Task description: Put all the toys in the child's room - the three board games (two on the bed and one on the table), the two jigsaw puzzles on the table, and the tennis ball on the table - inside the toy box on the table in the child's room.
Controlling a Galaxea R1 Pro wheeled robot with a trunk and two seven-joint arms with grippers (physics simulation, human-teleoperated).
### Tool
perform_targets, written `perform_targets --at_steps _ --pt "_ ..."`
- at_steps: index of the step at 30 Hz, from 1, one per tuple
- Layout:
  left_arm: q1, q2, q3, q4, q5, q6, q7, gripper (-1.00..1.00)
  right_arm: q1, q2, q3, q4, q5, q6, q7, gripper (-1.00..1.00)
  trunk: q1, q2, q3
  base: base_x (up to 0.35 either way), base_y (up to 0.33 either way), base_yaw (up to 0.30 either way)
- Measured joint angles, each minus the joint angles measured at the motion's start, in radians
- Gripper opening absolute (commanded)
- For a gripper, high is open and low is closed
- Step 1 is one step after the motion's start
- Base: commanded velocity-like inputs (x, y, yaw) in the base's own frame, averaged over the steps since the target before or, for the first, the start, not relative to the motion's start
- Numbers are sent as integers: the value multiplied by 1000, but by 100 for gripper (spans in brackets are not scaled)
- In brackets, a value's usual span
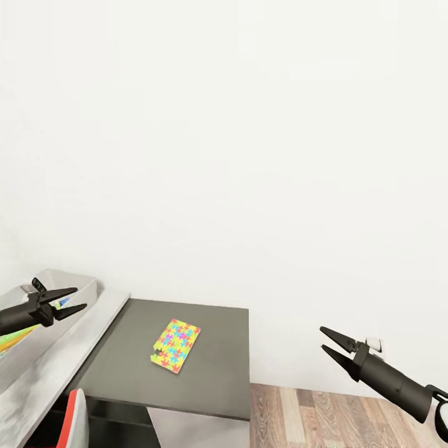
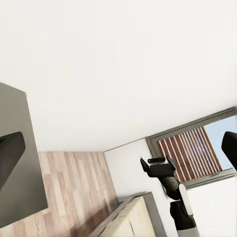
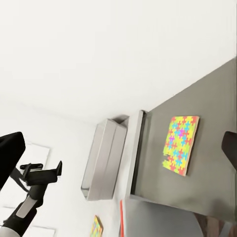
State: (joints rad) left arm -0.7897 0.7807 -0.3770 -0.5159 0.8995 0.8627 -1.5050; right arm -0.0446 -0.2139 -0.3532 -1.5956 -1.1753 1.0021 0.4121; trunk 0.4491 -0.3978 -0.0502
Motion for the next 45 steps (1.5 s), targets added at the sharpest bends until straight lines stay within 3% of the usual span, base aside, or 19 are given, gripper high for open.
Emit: perform_targets --at_steps 20,31,35,40,42,45 --pt "1 -2 -2 3 -3 10 7 100 0 -2 -1 0 0 0 -2 100 0 0 3 41 -10 -36" --pt "0 -8 -3 2 -37 12 32 100 0 -2 -1 0 0 0 -3 100 0 0 3 0 0 0" --pt "-2 -16 1 -4 -67 14 88 100 0 -1 0 0 0 -1 -7 100 0 0 3 0 0 0" --pt "-14 -105 7 -6 -106 20 265 100 0 0 7 0 1 -3 -39 100 0 0 3 0 0 0" --pt "-18 -148 10 -8 -111 23 378 100 0 0 8 0 1 -3 -73 100 0 0 3 0 0 0" --pt "-53 -223 12 -10 -113 22 604 100 -1 0 9 0 0 -3 -144 100 0 0 3 0 0 0"
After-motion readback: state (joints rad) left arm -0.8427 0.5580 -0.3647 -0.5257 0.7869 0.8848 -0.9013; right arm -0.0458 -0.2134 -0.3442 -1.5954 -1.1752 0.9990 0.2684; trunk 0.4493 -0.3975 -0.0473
